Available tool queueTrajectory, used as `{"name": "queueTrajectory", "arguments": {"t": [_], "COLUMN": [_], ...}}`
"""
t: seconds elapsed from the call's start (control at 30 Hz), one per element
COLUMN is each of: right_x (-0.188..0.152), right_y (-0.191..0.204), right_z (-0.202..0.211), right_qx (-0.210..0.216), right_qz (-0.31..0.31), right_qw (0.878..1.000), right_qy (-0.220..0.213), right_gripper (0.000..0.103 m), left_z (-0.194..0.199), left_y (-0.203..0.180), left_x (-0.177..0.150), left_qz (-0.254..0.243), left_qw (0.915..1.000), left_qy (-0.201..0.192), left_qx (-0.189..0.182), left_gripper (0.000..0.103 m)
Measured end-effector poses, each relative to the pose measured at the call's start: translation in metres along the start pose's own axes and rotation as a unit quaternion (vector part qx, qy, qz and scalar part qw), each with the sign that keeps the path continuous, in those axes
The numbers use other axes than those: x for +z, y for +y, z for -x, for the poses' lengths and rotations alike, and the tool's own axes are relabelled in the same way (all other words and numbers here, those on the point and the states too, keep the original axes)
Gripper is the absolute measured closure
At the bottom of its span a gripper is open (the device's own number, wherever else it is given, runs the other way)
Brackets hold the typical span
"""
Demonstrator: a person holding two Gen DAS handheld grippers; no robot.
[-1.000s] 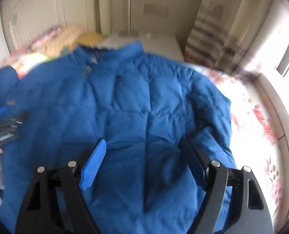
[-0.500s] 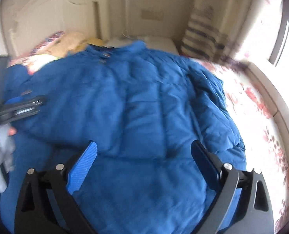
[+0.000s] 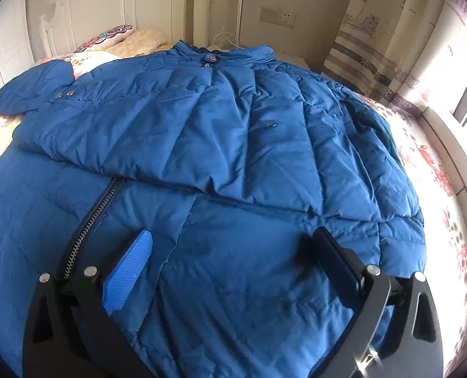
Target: Fold large clothes
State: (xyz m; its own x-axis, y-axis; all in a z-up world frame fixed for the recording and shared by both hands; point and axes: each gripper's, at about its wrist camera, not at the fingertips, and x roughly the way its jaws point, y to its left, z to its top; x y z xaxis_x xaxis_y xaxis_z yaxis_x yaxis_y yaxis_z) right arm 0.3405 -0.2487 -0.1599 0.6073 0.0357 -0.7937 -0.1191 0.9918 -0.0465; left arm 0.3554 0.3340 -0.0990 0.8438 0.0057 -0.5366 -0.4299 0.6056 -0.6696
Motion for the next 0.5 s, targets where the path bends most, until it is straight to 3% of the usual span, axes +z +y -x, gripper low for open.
{"name": "queueTrajectory", "arguments": {"t": [0.07,0.13,0.17,0.27,0.33,0.37,0.43,0.5], "right_x": [-0.001,-0.002,-0.002,-0.001,-0.001,-0.001,-0.001,-0.001], "right_y": [-0.001,-0.001,-0.001,-0.002,-0.002,-0.003,-0.003,-0.004], "right_z": [0.0,0.001,0.001,0.0,-0.001,-0.001,0.0,0.0], "right_qx": [0.004,0.004,0.004,0.007,0.01,0.012,0.014,0.018], "right_qz": [-0.003,-0.003,-0.003,-0.005,-0.006,-0.007,-0.009,-0.012], "right_qw": [1.0,1.0,1.0,1.0,1.0,1.0,1.0,1.0], "right_qy": [0.0,0.0,0.0,0.001,0.002,0.002,0.001,-0.002], "right_gripper": [0.003,0.003,0.003,0.002,0.002,0.002,0.002,0.002], "left_z": [-0.008,-0.02,-0.027,-0.038,-0.047,-0.053,-0.049,-0.029], "left_y": [0.04,0.068,0.079,0.085,0.087,0.089,0.08,0.045], "left_x": [0.031,0.052,0.063,0.081,0.086,0.085,0.083,0.076], "left_qz": [0.056,0.094,0.109,0.126,0.137,0.147,0.137,0.084], "left_qw": [0.9983,0.9951,0.9935,0.9918,0.9904,0.9888,0.9906,0.9953], "left_qy": [0.003,0.017,0.022,0.019,0.022,0.023,0.004,-0.049], "left_qx": [0.019,0.027,0.023,0.008,-0.001,0.008,0.007,0.001], "left_gripper": [0.014,0.03,0.031,0.036,0.076,0.085,0.095,0.097]}}
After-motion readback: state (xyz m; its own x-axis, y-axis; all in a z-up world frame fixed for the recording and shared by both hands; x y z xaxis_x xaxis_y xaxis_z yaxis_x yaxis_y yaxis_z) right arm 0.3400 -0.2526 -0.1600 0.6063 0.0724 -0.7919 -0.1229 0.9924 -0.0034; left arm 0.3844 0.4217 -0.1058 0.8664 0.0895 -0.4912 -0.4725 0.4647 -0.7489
